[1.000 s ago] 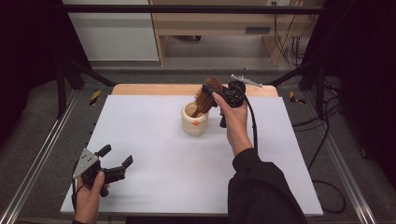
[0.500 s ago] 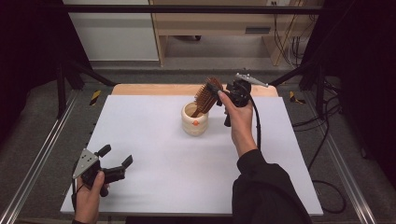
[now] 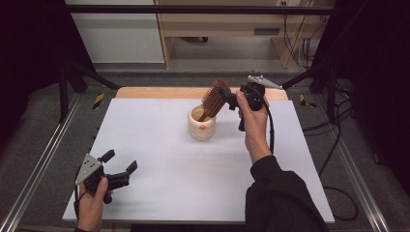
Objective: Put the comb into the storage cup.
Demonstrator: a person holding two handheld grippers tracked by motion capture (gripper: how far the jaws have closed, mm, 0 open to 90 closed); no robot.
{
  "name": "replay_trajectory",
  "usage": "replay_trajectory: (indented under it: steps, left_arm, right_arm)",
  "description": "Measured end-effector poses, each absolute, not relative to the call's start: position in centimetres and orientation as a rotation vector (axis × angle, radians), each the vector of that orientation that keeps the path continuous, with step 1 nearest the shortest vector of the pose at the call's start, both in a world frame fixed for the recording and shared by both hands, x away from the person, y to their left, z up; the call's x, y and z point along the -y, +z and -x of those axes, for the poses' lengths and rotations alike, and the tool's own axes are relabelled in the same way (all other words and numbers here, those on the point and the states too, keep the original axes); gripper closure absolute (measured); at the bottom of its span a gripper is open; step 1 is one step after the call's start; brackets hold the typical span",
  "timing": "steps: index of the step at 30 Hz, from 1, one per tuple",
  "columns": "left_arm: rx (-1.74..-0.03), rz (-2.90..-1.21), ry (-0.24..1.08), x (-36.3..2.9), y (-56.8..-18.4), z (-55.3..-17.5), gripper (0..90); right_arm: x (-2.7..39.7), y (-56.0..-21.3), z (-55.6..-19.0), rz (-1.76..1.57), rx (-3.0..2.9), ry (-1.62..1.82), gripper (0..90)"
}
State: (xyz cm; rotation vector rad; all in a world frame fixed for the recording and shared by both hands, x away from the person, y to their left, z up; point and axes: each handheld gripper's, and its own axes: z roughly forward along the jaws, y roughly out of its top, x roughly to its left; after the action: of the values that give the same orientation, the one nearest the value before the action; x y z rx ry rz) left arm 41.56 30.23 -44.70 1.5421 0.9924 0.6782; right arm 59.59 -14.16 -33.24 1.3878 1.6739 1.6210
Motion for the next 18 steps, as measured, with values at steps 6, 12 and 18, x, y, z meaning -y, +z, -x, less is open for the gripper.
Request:
replay_trajectory:
  steps: [6, 12, 18]
  left_arm:
    - [-0.998, -1.537, 0.676, -30.3, -44.8, -41.6, 1.8]
    - [-0.995, -1.540, 0.680, -30.3, -44.7, -41.5, 1.8]
    - [-0.992, -1.543, 0.688, -30.2, -44.7, -41.6, 1.8]
  right_arm:
    - [15.0, -33.0, -59.2, -1.349, -1.709, 1.590, 9.1]
    - [15.7, -32.6, -58.7, -1.302, -1.719, 1.567, 9.4]
    - [16.1, -32.6, -58.2, -1.272, -1.711, 1.519, 7.7]
